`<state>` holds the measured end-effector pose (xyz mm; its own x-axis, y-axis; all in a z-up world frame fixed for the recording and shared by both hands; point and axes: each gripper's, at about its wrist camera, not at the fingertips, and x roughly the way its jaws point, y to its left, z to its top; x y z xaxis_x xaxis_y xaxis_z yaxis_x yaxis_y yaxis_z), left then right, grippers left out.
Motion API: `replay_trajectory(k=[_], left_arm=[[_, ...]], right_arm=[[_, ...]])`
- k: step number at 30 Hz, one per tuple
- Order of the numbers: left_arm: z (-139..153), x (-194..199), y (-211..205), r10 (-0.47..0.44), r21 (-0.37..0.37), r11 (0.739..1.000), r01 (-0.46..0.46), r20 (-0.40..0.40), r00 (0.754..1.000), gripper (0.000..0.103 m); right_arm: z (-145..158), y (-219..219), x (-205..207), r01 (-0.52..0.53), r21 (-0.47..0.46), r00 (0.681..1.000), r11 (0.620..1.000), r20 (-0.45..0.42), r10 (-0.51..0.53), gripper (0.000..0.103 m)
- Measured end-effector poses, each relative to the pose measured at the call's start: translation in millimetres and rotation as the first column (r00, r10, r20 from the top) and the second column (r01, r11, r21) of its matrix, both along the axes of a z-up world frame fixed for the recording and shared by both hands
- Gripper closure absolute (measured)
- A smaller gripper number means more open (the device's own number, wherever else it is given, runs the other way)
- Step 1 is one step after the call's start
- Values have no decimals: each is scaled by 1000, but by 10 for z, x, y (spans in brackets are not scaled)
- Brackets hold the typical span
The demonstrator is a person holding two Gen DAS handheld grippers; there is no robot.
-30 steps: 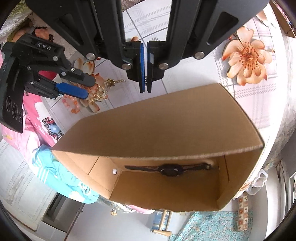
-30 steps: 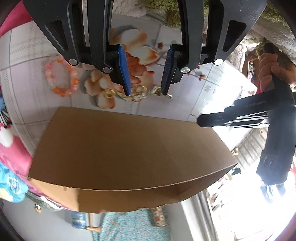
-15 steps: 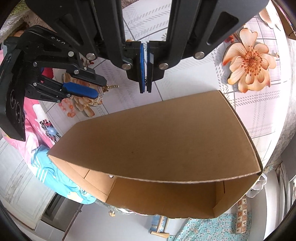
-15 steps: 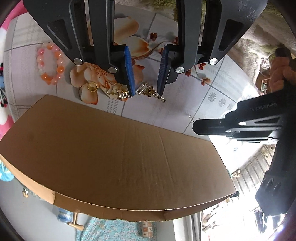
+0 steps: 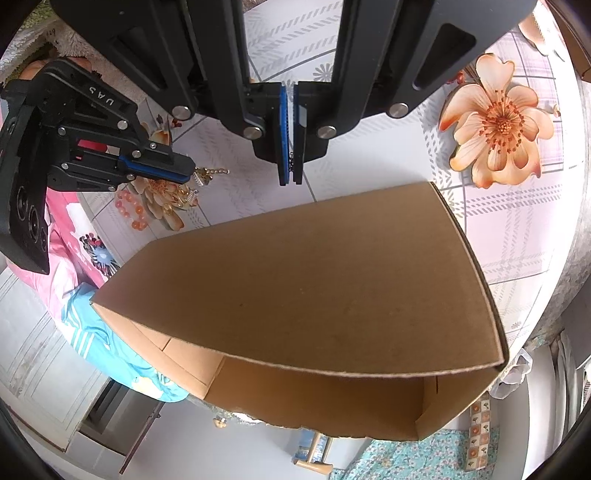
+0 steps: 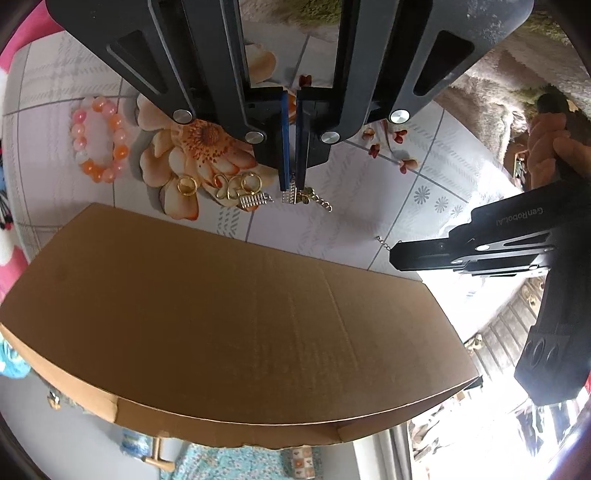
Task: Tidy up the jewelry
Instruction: 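Lift the earring with left tool and carry it over the box, then open left tool to drop the earring into the box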
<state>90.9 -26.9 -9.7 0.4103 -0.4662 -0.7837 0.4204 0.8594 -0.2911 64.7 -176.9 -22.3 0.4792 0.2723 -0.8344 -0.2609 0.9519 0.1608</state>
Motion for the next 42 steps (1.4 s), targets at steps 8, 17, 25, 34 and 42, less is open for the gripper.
replay_trajectory(k=[8, 17, 25, 34, 42], left_arm=[[46, -49, 9, 1, -2, 1000, -1, 19, 1000, 102], [233, -146, 86, 12, -26, 1000, -10, 65, 998, 102], [755, -200, 174, -30, -130, 990, 45, 119, 992, 102], [1579, 135, 85, -120, -178, 969, 173, 275, 954, 102], [1192, 961, -319, -160, -103, 981, 167, 67, 985, 102]], right_arm=[[104, -150, -117, 31, 54, 999, 998, 18, -32, 103], [504, -599, -330, 64, 232, 994, 971, 75, -84, 103], [941, -856, -327, 40, 369, 985, 928, 141, -98, 103], [1391, -934, 155, -45, 428, 966, 903, 250, -70, 103], [1112, -859, 936, -12, 359, 993, 933, 115, -32, 103]])
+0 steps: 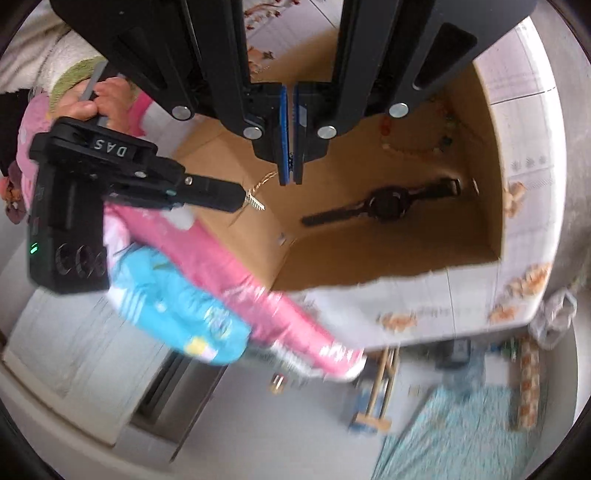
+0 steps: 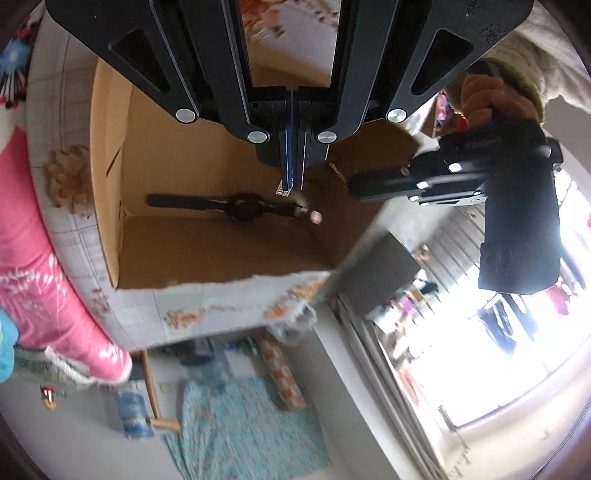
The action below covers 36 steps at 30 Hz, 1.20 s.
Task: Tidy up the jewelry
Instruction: 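Open left tool to drop the earring into the box, then withdraw both tools from the box back to the jewelry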
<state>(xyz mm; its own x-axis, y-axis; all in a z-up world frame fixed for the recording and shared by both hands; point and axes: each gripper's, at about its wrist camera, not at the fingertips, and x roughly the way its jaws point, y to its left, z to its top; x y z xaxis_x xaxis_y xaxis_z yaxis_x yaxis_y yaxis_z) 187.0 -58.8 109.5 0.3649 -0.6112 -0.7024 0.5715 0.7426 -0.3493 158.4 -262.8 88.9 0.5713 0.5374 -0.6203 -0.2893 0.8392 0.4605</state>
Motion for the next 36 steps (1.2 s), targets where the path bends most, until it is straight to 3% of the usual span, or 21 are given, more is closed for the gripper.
replay_trajectory(k=[7, 12, 21, 29, 36], left_arm=[[-367, 314, -254, 32, 136, 990, -24, -57, 998, 101], [-364, 358, -248, 58, 122, 991, -52, -46, 997, 92], [-205, 242, -72, 104, 96, 990, -103, -8, 995, 81], [89, -343, 156, 105, 95, 988, -119, 145, 984, 55], [143, -800, 344, 133, 107, 982, -156, 200, 971, 43]], right_arm=[[-297, 2, 484, -1, -84, 991, 996, -133, -10, 100], [-286, -99, 512, 31, -75, 993, 997, -113, -39, 97], [-123, -285, 224, 101, -39, 993, 994, -53, -103, 86], [45, -223, -346, 148, -41, 989, 988, 27, -147, 69], [138, -51, -800, 140, -54, 987, 989, 82, -135, 60]])
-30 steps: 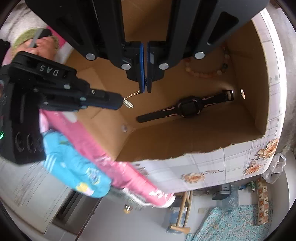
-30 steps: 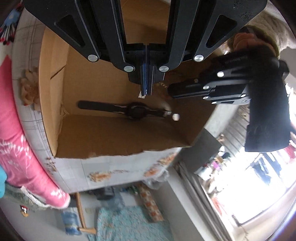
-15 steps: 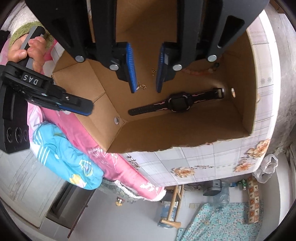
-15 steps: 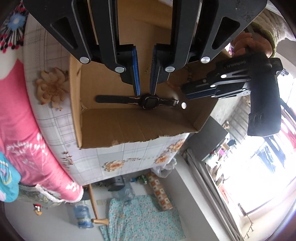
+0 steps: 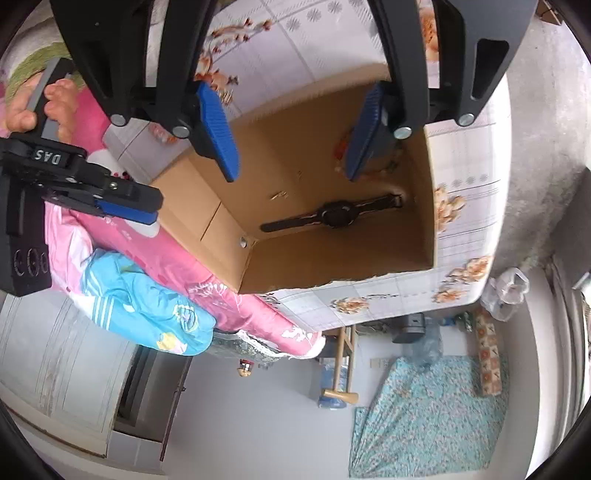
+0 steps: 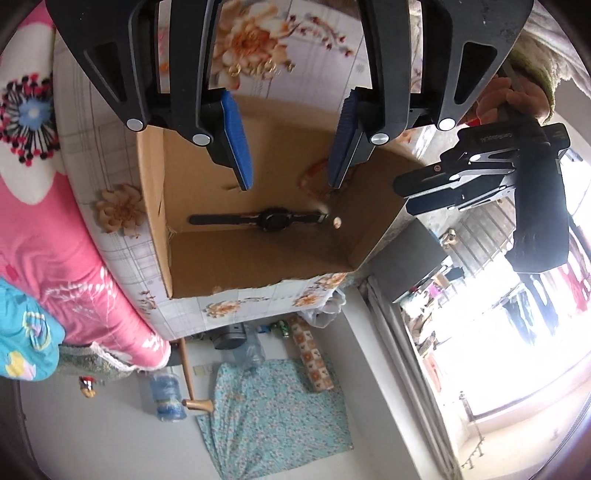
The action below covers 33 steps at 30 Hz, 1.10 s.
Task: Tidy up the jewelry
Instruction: 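Withdraw both tools from the box back to the jewelry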
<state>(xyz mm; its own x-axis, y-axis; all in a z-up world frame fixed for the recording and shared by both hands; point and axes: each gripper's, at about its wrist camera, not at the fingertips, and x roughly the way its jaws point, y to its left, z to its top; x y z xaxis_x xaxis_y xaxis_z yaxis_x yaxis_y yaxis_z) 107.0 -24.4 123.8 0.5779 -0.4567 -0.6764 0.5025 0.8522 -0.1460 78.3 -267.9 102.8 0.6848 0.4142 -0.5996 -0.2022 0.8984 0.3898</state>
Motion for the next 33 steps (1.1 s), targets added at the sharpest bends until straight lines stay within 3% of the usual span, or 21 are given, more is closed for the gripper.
replay_trajectory(k=[8, 15, 22, 24, 33], left_arm=[[-134, -409, 199, 41, 55, 998, -43, 29, 999, 38], [-418, -602, 219, 43, 76, 996, -42, -14, 999, 37], [-742, -677, -25, -7, 84, 996, 11, -44, 999, 38], [-800, -682, -117, -49, 69, 996, 52, -44, 998, 40], [-1102, -632, -570, -207, 97, 971, 217, -103, 973, 65]], right_arm=[[-137, 198, -318, 0, -64, 1000, 998, -26, -2, 59], [-520, 313, -501, -9, -151, 992, 989, -130, -11, 59], [-899, 313, -556, -22, -154, 971, 988, -237, -15, 59], [-969, 292, -561, -25, -152, 966, 988, -259, -15, 59], [-1143, 309, -632, -54, -176, 955, 983, -295, 0, 68]])
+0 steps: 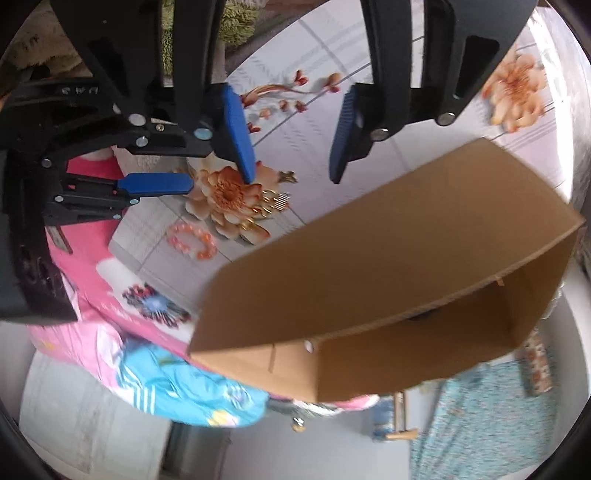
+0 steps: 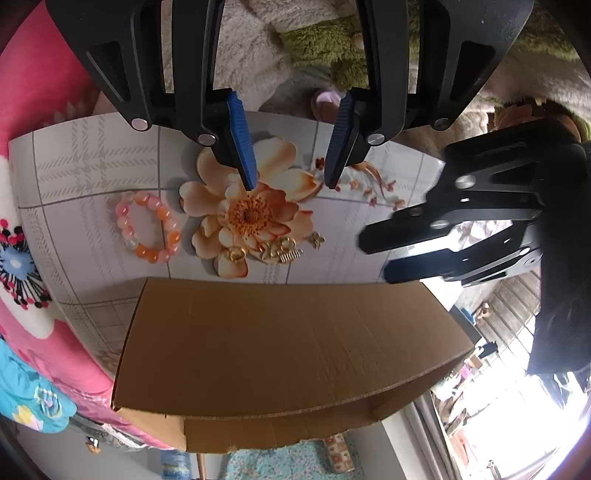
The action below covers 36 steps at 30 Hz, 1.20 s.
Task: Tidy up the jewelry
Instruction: 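Withdraw both tools from the box back to the jewelry, then lower left tool onto another gold spring earring and close on it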
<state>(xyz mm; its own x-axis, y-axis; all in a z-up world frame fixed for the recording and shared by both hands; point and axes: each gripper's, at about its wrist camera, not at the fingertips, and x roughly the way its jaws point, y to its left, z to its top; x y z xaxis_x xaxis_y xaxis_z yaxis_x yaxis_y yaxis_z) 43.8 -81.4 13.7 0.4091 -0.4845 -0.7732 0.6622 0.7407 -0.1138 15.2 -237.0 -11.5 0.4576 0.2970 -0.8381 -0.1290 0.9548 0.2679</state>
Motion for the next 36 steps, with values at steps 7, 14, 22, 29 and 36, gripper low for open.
replay_trajectory(k=[7, 14, 22, 29, 36], left_arm=[[-175, 98, -206, -42, 48, 998, 43, -24, 999, 79], [-297, 179, -300, -56, 102, 993, 60, -42, 998, 87], [-305, 147, -377, -80, 144, 986, 79, -1, 997, 89], [-312, 151, -379, -63, 142, 988, 62, 7, 998, 92], [-314, 148, -297, -52, 127, 991, 51, 2, 999, 95]], right_arm=[[-68, 33, -18, -10, -20, 1000, 1000, -4, 10, 69], [-127, 76, 68, 4, -9, 1000, 1000, -15, -4, 70], [-165, 40, 164, 7, 11, 1000, 1000, -18, -7, 71], [-155, -81, 172, 22, 28, 1000, 999, -18, -22, 71], [-112, -184, 117, 39, 30, 999, 999, -16, -39, 71]])
